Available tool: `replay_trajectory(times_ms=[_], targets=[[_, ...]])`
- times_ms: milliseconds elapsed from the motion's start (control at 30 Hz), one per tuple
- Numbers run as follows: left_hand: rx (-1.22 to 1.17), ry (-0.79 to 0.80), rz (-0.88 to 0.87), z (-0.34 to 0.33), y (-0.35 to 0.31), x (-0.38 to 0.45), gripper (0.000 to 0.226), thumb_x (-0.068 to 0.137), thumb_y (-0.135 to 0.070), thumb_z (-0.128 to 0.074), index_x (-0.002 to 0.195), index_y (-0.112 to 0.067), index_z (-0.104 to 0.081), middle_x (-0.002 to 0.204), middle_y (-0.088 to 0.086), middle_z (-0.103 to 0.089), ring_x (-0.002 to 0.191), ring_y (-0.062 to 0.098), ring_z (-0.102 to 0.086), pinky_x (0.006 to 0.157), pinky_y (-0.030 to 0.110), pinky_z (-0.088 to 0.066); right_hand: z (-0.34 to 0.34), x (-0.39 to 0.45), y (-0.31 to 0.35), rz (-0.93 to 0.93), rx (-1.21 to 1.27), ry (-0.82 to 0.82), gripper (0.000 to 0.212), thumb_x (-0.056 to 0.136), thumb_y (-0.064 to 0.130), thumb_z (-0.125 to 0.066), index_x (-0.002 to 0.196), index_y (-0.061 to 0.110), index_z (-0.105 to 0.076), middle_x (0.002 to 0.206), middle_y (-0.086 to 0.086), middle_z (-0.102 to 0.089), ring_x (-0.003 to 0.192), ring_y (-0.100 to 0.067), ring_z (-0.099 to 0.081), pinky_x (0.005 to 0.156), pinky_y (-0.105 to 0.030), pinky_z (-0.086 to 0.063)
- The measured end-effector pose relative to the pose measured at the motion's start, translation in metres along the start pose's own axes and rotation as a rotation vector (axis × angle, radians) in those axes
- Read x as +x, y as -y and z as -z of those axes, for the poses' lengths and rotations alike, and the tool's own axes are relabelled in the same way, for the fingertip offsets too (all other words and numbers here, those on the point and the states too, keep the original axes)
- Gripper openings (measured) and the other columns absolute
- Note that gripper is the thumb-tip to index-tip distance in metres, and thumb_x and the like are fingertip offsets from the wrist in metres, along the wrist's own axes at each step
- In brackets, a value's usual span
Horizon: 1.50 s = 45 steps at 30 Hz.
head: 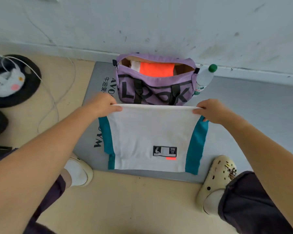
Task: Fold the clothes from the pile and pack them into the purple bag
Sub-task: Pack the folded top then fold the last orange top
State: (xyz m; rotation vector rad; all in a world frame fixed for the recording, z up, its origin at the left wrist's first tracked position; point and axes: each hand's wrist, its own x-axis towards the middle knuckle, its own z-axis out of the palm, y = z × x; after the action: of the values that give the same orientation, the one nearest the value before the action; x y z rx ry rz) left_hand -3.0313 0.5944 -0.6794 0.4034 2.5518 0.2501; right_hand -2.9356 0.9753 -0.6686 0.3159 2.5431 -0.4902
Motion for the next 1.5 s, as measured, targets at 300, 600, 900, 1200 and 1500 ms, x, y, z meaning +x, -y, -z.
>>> replay_trajectory(times_ms=[300,600,900,1200,1500], targets=[[-0.061,-0.568,-0.086,0.060,-0.015,-0.042,0.033,0.091,-0.042,-0.063,0.080,-0.012,-0.072,0.068,0.013,-0.062,0.068,0.034,-0.055,0.059,0.038,-0.039,0.051,-0.044,0.024,0.168,0.050,-0.439,0.023,0.097,0.025,-0.054,0.081,0.011,-0.063,0.075,-0.008,-0.056,0.075,-0.027,-0.049,0.063,-0.032,-0.032],[-0.021,0.617,0.173,-0.033,-0.020,-0.058,0.037,0.082,-0.043,-0.076,0.093,-0.008,-0.071,0.084,0.005,-0.069,0.084,0.028,-0.072,0.073,0.035,-0.060,-0.050,-0.052,0.012,0.018,-0.275,0.396,0.030,0.093,0.040,-0.057,0.083,0.014,-0.066,0.075,0.004,-0.063,0.071,-0.017,-0.059,0.067,-0.024,-0.040],[0.013,0.228,0.060,-0.151,-0.015,-0.027,0.025,0.093,-0.027,-0.051,0.113,-0.017,-0.062,0.121,0.004,-0.060,0.113,0.025,-0.055,0.085,0.032,-0.046,-0.155,-0.016,-0.006,0.025,-0.198,0.229,0.034,0.096,0.024,-0.050,0.127,0.012,-0.056,0.126,-0.008,-0.061,0.113,-0.027,-0.058,0.084,-0.028,-0.042],[0.312,-0.049,0.123,-0.221,0.029,0.000,0.044,0.097,-0.038,-0.044,0.134,-0.016,-0.048,0.138,0.014,-0.046,0.124,0.036,-0.043,0.101,0.048,-0.032,-0.214,0.019,-0.044,-0.056,-0.390,-0.044,0.045,0.096,0.022,-0.045,0.140,0.017,-0.044,0.146,-0.009,-0.041,0.129,-0.032,-0.041,0.102,-0.047,-0.035],[-0.147,-0.277,0.123,-0.209,0.008,0.041,0.044,0.093,-0.027,-0.058,0.130,-0.006,-0.051,0.122,0.017,-0.057,0.115,0.037,-0.049,0.097,0.048,-0.036,-0.200,0.068,-0.022,-0.079,-0.042,-0.278,0.037,0.092,0.021,-0.053,0.123,0.002,-0.054,0.124,-0.017,-0.052,0.118,-0.036,-0.045,0.097,-0.044,-0.031]])
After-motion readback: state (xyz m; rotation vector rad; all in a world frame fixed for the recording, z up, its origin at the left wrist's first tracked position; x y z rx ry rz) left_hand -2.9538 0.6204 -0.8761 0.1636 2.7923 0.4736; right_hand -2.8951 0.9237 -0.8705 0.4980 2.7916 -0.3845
